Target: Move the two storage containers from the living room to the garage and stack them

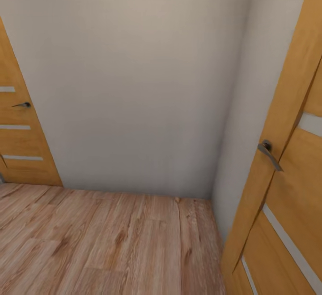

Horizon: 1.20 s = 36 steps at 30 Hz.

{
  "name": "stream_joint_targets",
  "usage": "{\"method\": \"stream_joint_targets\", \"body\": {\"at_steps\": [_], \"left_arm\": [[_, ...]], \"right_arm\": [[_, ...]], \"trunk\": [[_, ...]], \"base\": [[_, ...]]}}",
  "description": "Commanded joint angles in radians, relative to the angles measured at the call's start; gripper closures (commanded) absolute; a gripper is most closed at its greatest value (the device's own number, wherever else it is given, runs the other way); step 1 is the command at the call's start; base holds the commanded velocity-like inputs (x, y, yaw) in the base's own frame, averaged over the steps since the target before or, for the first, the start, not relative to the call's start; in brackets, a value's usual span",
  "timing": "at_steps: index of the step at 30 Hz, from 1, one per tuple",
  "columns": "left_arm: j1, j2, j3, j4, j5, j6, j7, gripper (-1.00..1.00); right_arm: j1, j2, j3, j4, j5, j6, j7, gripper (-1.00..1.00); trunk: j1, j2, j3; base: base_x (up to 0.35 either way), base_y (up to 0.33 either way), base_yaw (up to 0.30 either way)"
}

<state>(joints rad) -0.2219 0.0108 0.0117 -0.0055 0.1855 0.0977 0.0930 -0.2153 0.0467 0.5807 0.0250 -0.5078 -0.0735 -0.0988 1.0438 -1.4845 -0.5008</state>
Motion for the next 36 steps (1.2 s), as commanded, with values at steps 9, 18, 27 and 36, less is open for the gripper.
{"method": "stream_joint_targets", "body": {"at_steps": [9,18,27,36], "left_arm": [[0.0,0.0,0.001,-0.001,0.006,0.004,0.002,-1.0],[-0.001,0.001,0.001,-0.001,0.006,0.004,0.002,-1.0],[-0.001,0.001,0.001,-0.001,0.006,0.004,0.002,-1.0],[-0.001,0.0,0.001,-0.001,0.006,0.004,0.002,-1.0]], "right_arm": [[-0.001,0.001,0.008,0.003,-0.009,-0.006,-0.002,-1.0],[-0.001,0.001,0.008,0.003,-0.009,-0.006,-0.002,-1.0],[-0.001,0.001,0.008,0.003,-0.009,-0.006,-0.002,-1.0],[-0.001,0.001,0.008,0.003,-0.009,-0.006,-0.002,-1.0]], "trunk": [[0.0,0.0,-0.001],[0.0,0.0,-0.001],[0.0,0.0,-0.001],[0.0,0.0,-0.001]], "base": [[0.213,0.0,0.064],[0.206,0.0,0.262],[0.201,0.0,0.27],[0.195,0.0,0.093]]}}
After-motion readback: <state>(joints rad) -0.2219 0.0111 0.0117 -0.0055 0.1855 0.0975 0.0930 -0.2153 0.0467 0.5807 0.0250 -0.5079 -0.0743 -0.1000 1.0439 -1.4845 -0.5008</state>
